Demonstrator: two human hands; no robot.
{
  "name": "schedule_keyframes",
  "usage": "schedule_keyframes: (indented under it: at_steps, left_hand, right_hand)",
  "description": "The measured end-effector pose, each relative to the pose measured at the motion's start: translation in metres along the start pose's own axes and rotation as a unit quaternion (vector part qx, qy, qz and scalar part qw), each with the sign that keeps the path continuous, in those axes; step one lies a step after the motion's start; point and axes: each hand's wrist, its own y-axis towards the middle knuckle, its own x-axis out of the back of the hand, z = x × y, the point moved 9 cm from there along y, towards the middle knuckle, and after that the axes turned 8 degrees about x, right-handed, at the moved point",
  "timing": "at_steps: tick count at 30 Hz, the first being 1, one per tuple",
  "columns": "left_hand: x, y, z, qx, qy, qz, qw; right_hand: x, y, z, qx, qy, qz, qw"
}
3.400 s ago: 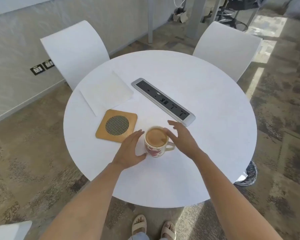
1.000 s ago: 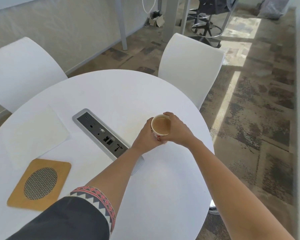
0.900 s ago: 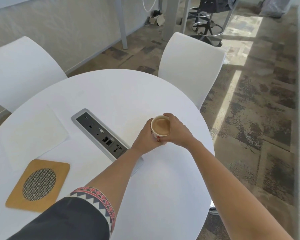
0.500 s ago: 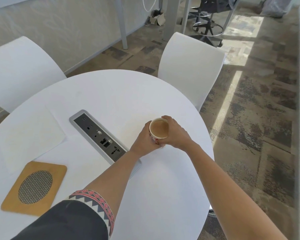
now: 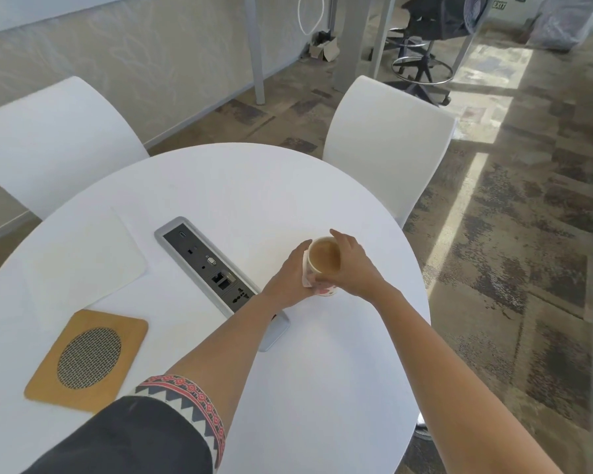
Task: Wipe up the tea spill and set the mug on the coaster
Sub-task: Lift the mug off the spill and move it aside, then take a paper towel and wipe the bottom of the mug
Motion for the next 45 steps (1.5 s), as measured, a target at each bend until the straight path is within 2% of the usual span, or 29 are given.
schedule_keyframes:
  at_steps: [3, 6, 11, 18, 27, 32, 40, 45]
  left_hand:
    - [0.025, -0.012, 0.01, 0.003, 0.099, -0.053, 0.994]
    - [0.066, -0.033, 0.013, -0.005, 0.09, -0.132, 0.987]
    - [0.15, -0.069, 0.039, 0.042, 0.039, -0.272, 0.961]
    - [0.267, -0.121, 0.106, 0.122, 0.034, -0.393, 0.911]
    - [0.373, -0.164, 0.207, 0.248, 0.069, -0.432, 0.864]
    - [0.404, -0.174, 0.249, 0.316, 0.073, -0.443, 0.836]
    - [0.412, -0.175, 0.29, 0.372, -0.119, -0.471, 0.791]
    - [0.408, -0.169, 0.291, 0.37, -0.234, -0.469, 0.767]
  right_hand:
    - [0.017, 0.003, 0.036, 0.07, -0.053, -0.106, 0.99]
    - [0.024, 0.009, 0.074, 0.122, -0.048, -0.188, 0.973]
    - [-0.014, 0.034, 0.131, 0.184, -0.032, -0.139, 0.972]
    - [-0.103, 0.07, 0.202, 0.19, 0.01, -0.067, 0.979]
    - [-0.237, 0.123, 0.248, 0.106, 0.043, 0.042, 0.993]
    - [-0.279, 0.143, 0.248, 0.058, 0.032, 0.039, 0.997]
    - [-0.3, 0.156, 0.237, 0.018, 0.048, 0.017, 0.999]
    - [-0.294, 0.153, 0.242, 0.041, 0.052, -0.008, 0.998]
